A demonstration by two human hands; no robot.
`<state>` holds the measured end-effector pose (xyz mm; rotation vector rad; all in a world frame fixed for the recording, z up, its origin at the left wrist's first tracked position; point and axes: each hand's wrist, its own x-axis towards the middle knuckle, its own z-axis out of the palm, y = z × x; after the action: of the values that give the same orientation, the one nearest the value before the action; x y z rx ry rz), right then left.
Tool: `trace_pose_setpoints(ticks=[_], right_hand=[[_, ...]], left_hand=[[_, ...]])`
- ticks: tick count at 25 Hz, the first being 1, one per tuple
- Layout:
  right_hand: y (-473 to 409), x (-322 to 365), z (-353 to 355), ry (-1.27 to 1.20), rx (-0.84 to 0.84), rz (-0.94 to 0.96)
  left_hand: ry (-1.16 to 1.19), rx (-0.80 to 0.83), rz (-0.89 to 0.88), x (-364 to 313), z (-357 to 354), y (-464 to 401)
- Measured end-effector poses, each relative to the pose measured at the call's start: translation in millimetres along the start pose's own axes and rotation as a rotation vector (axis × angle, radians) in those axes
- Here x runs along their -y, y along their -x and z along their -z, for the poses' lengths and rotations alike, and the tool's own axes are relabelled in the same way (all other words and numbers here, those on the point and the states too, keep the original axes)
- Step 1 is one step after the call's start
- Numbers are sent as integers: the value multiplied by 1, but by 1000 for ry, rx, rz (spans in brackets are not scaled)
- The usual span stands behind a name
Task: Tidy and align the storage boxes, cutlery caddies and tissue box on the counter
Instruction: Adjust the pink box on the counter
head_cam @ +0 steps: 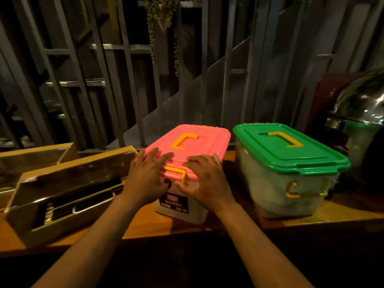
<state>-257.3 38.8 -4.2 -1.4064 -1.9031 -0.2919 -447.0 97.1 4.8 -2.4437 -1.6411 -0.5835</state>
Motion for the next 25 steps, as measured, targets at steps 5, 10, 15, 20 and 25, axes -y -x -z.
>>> trace_pose_setpoints(ticks=[5,10,15,20,25], right_hand=[[25,-47,35,74,-90,22],[46,-76,73,297,-113,-21],[55,-94,85,268,-92,-104],[55,-96,84,261,-73,-121],[56,-95,83,262,-102,-124]], left_hand=[[-65,-83,-78,-54,-2,6],[-112,-158,-38,-114,-12,9],[-119,-226,-43,-143,-18,6],[-73,-199,-47,-149,-12,5],[-79,-166,-48,-151,-9,8]])
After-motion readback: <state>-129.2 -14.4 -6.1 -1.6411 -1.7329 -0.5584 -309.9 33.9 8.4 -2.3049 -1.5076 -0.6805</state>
